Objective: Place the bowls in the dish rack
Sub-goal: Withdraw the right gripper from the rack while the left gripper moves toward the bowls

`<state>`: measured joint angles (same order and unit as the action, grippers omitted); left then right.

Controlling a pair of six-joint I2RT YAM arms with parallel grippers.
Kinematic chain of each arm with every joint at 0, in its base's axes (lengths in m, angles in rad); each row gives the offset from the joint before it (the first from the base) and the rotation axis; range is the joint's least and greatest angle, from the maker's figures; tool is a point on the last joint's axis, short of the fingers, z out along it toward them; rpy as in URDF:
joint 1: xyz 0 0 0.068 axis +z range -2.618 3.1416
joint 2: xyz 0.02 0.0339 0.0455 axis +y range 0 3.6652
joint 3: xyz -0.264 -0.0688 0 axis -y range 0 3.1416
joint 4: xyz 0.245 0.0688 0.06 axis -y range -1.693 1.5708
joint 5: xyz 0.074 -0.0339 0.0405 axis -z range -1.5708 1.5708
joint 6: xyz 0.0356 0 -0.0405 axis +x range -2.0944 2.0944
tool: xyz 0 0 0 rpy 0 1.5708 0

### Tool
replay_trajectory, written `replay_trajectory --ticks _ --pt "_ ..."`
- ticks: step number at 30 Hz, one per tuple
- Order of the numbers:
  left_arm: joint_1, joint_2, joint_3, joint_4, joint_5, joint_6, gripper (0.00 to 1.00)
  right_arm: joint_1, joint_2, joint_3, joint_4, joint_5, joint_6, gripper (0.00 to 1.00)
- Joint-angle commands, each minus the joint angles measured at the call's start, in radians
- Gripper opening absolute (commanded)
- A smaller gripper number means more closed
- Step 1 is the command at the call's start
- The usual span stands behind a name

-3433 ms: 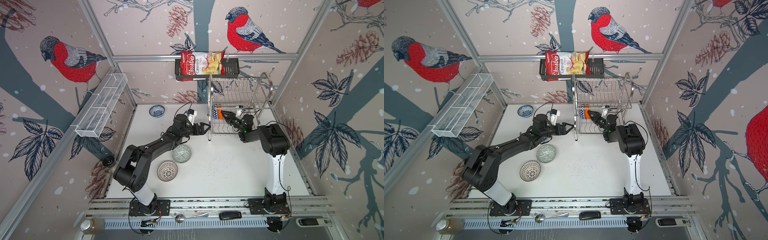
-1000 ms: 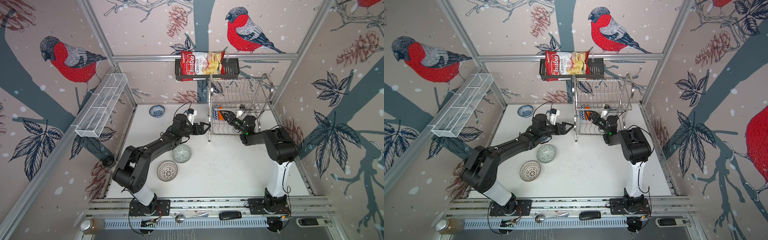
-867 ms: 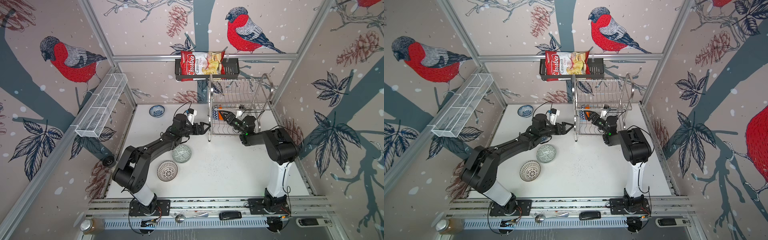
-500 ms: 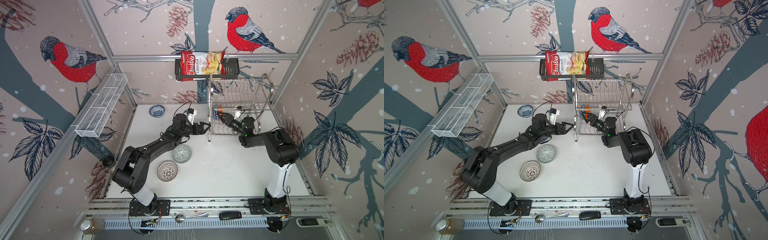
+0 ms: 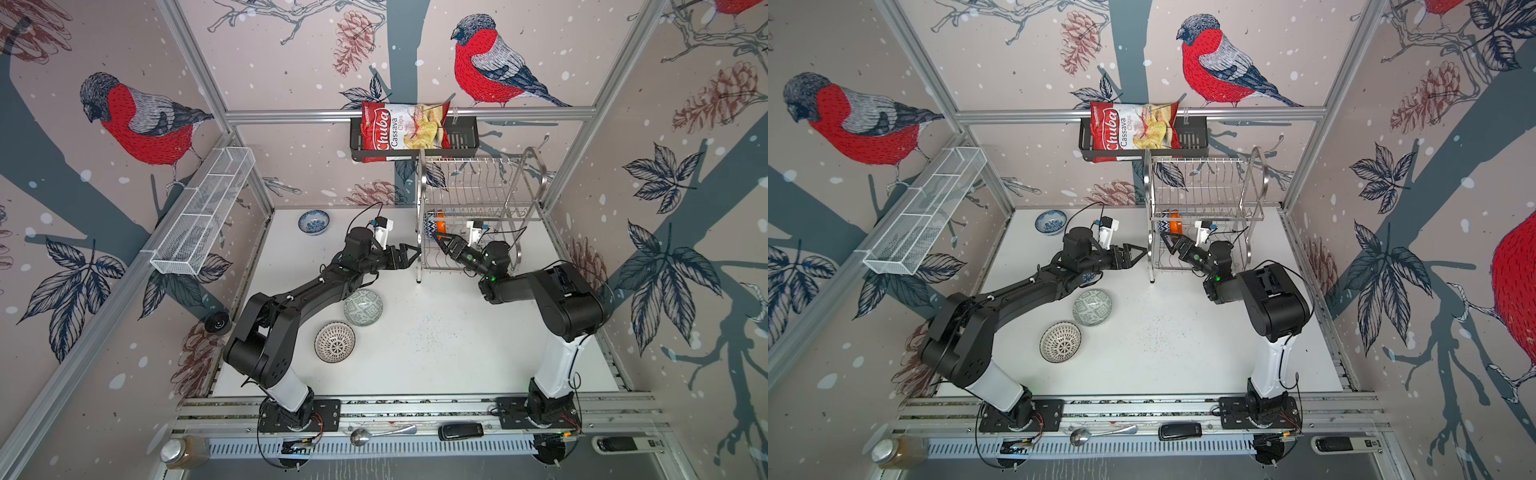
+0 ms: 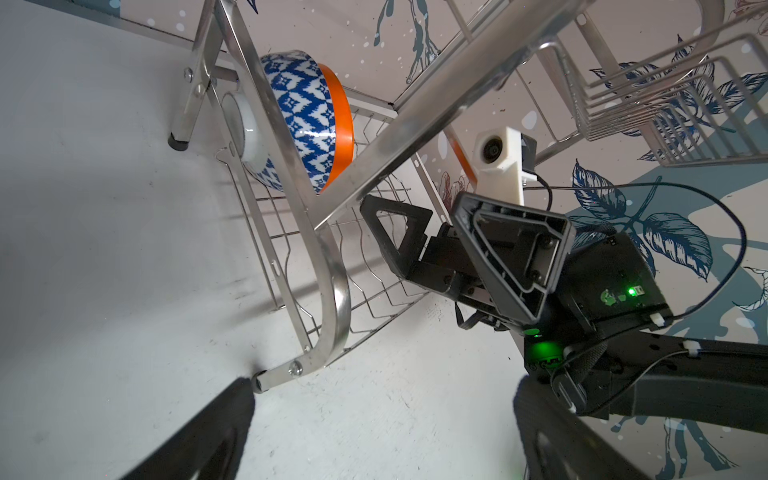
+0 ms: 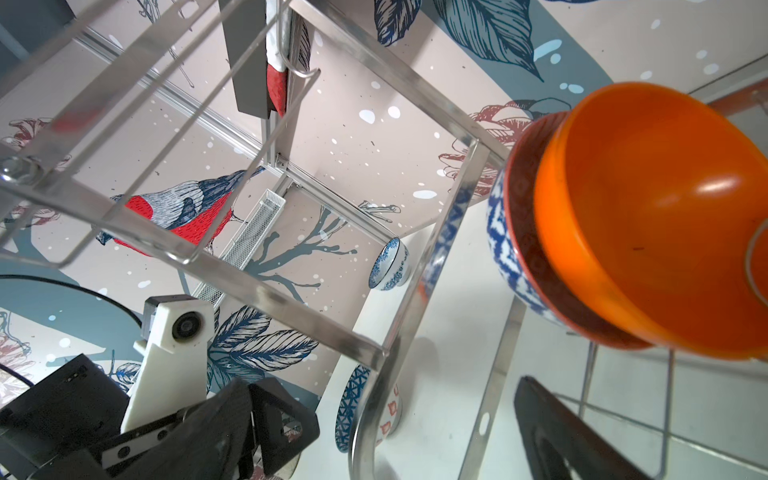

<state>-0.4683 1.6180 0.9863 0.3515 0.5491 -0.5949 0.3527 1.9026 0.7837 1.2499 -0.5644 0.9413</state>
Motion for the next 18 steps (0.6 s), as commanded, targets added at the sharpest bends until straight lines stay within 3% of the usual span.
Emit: replay_trajectory --ticks 1,11,18 --pt "0.009 -0.003 0.005 0.025 0.018 0.000 0.98 0.011 -0.031 -0.044 0.078 0.015 -0.015 0.99" --pt "0.022 -0.018 0.006 0.012 -0.002 0.008 0.98 0.048 -0.222 -0.167 -0.069 0.088 -0.136 0.99" --pt "0.051 -0.057 0.043 -0.220 -0.159 0.007 0.97 0.124 -0.410 -0.144 -0.463 0.244 -0.322 1.00"
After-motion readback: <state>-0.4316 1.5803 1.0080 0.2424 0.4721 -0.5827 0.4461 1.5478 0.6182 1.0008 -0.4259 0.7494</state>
